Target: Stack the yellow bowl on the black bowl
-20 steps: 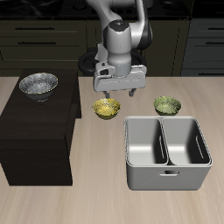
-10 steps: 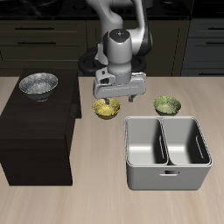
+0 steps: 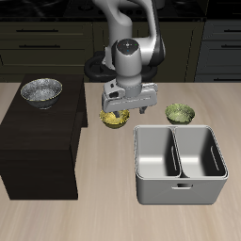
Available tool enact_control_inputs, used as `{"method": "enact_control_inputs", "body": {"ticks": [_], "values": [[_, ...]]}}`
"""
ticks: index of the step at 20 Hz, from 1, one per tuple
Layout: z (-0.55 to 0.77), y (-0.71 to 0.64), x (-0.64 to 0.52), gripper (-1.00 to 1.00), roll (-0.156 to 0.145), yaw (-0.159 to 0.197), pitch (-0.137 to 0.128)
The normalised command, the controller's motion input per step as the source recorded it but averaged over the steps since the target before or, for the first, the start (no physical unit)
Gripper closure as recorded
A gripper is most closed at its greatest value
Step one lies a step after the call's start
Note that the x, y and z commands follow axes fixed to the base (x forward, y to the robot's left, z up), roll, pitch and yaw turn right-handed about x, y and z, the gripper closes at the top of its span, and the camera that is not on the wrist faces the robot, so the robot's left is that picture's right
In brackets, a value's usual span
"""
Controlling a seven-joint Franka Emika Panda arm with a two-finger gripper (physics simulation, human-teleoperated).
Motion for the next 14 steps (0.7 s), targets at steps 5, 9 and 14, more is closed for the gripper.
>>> {"method": "enact_control_inputs", "body": {"ticks": [5,9,14], "values": [[-0.02,-0.02,-0.01,1.00,0.006,-0.004,0.005],[0.05,-0.02,-0.02,1.00,0.007,0.000,-0.006],[0.10,-0.02,-0.03,1.00,0.012,-0.008,-0.009]]}}
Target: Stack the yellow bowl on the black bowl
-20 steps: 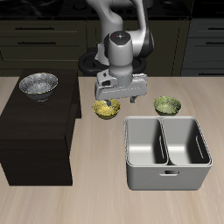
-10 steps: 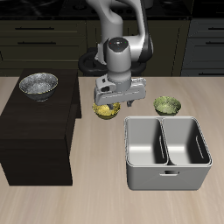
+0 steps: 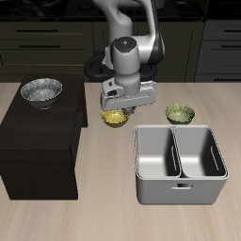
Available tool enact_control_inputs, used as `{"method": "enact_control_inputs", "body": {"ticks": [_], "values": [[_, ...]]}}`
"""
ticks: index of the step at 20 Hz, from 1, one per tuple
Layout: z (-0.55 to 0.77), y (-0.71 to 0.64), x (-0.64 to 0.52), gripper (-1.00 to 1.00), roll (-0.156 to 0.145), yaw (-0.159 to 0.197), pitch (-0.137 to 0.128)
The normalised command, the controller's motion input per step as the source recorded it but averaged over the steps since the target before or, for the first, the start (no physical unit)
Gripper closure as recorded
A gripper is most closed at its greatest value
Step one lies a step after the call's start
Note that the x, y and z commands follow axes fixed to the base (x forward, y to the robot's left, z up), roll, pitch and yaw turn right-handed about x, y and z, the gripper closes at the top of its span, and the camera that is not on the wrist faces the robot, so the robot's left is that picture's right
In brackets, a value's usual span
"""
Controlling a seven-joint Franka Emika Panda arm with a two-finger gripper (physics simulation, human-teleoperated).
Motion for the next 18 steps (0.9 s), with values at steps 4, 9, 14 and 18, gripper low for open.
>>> {"method": "enact_control_inputs", "body": {"ticks": [4,9,14,18], "values": [[0.08,0.02,-0.02,1.00,0.013,-0.008,-0.007],[0.30,0.01,-0.04,1.00,0.019,-0.027,-0.020],[0.62,-0.04,-0.05,1.00,0.030,-0.047,-0.080],[0.61,-0.12,0.08,1.00,0.005,-0.063,-0.051]]}}
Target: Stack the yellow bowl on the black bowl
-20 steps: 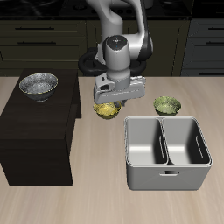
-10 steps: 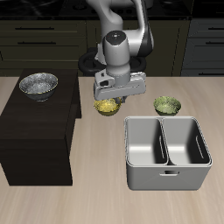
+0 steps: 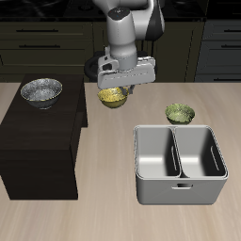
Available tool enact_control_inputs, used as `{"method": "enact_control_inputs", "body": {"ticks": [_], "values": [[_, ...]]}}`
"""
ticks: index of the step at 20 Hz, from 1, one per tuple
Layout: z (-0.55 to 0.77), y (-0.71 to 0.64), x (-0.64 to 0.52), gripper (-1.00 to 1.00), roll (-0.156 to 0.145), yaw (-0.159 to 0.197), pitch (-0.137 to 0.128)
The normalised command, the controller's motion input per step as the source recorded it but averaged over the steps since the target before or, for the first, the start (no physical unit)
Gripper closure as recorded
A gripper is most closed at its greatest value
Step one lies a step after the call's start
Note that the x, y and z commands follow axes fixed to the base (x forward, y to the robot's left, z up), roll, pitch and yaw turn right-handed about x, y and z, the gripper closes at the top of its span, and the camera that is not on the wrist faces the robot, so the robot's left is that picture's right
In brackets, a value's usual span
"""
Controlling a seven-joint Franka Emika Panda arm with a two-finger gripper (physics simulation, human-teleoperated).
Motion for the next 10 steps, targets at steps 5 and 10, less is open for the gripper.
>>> {"method": "enact_control_inputs", "body": {"ticks": [5,10], "values": [[0.30,-0.05,0.11,1.00,-0.022,-0.001,-0.049],[0.30,0.00,0.12,1.00,-0.016,-0.017,-0.012]]}}
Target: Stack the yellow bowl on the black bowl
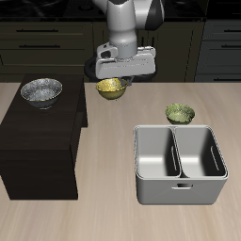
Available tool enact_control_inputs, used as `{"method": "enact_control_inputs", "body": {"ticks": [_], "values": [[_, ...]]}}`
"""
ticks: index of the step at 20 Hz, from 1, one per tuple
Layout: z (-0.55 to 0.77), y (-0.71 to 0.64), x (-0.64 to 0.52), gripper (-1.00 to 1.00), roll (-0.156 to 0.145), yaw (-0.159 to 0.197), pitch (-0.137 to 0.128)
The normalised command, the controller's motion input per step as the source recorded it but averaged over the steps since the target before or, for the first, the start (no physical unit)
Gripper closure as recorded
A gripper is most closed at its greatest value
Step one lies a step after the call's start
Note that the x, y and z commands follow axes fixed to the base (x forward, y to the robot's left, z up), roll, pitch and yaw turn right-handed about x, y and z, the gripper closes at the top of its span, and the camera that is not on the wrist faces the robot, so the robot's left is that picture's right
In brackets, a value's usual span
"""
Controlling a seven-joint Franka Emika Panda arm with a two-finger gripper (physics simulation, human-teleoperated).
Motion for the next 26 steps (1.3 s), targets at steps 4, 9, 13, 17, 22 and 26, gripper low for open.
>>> {"method": "enact_control_inputs", "body": {"ticks": [4,9,13,17,22,26], "values": [[0.36,-0.01,0.15,1.00,-0.030,-0.004,-0.054],[0.43,0.13,0.10,1.00,0.004,-0.009,-0.040],[0.39,0.09,-0.02,1.00,0.017,-0.017,-0.039],[0.31,0.06,-0.02,1.00,0.014,-0.028,-0.015],[0.24,0.04,0.03,1.00,0.002,-0.005,-0.014],[0.24,0.00,0.09,1.00,0.036,-0.013,0.049]]}}
